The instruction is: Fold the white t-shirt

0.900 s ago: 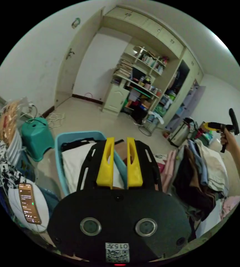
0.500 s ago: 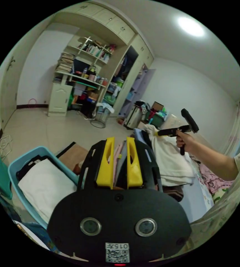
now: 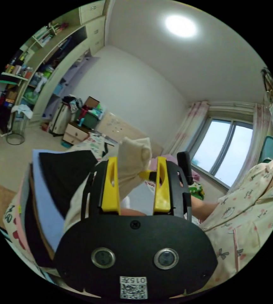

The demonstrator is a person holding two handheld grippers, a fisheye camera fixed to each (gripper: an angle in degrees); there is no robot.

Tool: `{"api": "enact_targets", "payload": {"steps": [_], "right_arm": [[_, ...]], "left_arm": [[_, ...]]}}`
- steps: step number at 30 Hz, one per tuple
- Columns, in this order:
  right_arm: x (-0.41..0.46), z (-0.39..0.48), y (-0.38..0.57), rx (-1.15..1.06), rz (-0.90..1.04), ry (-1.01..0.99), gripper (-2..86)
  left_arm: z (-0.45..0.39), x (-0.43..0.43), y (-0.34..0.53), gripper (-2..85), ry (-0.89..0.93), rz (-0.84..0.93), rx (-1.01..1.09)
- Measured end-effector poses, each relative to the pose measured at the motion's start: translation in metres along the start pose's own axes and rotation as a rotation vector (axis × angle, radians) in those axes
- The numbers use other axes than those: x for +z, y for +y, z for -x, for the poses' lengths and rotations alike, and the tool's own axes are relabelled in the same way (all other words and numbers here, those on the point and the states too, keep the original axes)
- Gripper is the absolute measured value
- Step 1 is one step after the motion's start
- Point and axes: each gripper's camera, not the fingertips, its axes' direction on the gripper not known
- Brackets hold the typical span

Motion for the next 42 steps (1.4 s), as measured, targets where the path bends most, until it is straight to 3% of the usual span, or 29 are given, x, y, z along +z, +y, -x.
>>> {"api": "enact_targets", "payload": {"steps": [4, 8, 12, 21, 25, 27, 33, 37, 39, 42], "right_arm": [[0.007, 0.061, -0.058, -0.021, 0.051, 0.08, 5.6], [-0.007, 0.115, -0.133, 0.089, 0.01, 0.147, 11.3], [-0.036, 0.149, -0.209, 0.222, -0.174, -0.075, 13.6], [0.06, 0.286, -0.433, 0.26, 0.125, 0.054, 14.0], [0.054, 0.321, -0.474, 0.371, 0.028, 0.126, 13.8], [0.061, 0.33, -0.495, 0.515, -0.03, 0.054, 14.5], [0.155, 0.365, -0.587, 0.733, 0.044, -0.172, 20.1], [0.22, 0.405, -0.66, 0.76, 0.138, -0.381, 15.7], [0.241, 0.44, -0.707, 0.747, 0.138, -0.54, 6.4], [0.179, 0.493, -0.77, 0.661, -0.058, -0.446, 1.3]], "left_arm": [[0.032, 0.057, 0.044, 6.6, -0.039, 0.052, -0.098], [0.045, 0.091, 0.067, 4.3, -0.108, 0.178, -0.06], [0.053, 0.107, 0.095, 3.9, -0.12, 0.244, -0.003], [0.087, 0.103, 0.133, 3.7, -0.145, 0.234, -0.064], [0.09, 0.099, 0.14, 3.7, -0.208, 0.256, -0.028], [0.093, 0.096, 0.143, 3.7, -0.231, 0.265, -0.024], [0.1, 0.089, 0.152, 3.5, -0.243, 0.287, -0.037], [0.093, 0.08, 0.156, 3.2, -0.255, 0.306, -0.017], [0.087, 0.075, 0.156, 2.8, -0.261, 0.306, -0.007], [0.068, 0.06, 0.145, 2.0, -0.277, 0.261, 0.05]]}}
